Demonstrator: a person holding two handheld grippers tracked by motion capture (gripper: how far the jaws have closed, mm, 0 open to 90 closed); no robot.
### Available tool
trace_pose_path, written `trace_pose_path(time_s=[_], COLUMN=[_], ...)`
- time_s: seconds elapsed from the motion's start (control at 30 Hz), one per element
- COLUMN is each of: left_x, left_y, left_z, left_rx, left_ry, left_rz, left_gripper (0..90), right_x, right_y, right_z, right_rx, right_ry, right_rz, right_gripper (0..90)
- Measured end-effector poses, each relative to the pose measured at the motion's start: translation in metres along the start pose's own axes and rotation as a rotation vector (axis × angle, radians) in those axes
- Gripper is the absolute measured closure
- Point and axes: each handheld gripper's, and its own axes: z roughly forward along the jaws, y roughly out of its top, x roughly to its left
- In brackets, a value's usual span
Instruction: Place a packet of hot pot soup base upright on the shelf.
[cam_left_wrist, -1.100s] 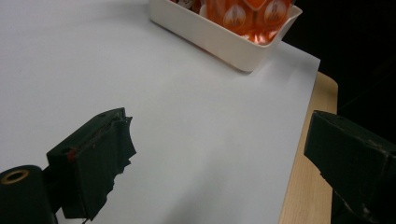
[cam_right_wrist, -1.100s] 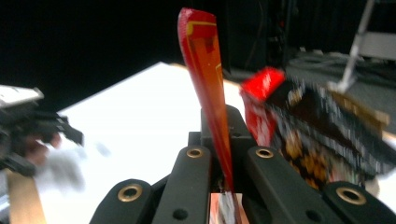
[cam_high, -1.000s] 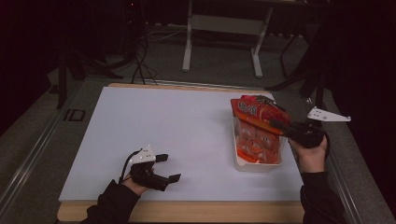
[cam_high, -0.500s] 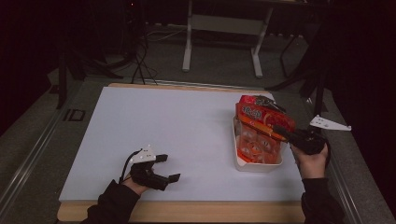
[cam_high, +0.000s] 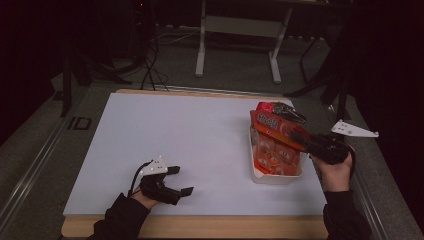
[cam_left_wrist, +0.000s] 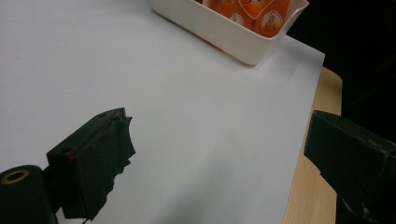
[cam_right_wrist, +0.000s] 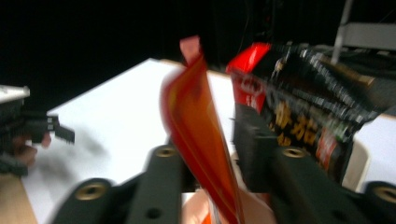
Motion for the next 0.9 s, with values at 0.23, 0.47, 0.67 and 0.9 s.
trace_pose_path(time_s=[0.23, 0.47, 0.67, 0.9], left_x=[0.000, -0.001, 0.000, 0.000], left_y=[-0.001, -0.001, -0.002, -0.002], left_z=[0.000, -0.001, -0.001, -0.002], left_rx=[-0.004, -0.013, -0.015, -0.014], left_ry=[0.004, 0.000, 0.001, 0.002], left_rz=[0.004, 0.016, 0.012, 0.006], left_gripper=[6.9, 6.9, 6.9, 6.9], right_x=[0.035, 0.061, 0.071, 0.086], right_y=[0.036, 0.049, 0.044, 0.018], right_z=[-0.018, -0.017, -0.011, 0.016], right_rx=[-0.105, -0.122, -0.117, -0.036], right_ry=[-0.022, 0.063, 0.102, 0.152], right_rz=[-0.082, -0.085, -0.091, -0.143], right_gripper=[37.4, 18.0, 13.8, 13.8])
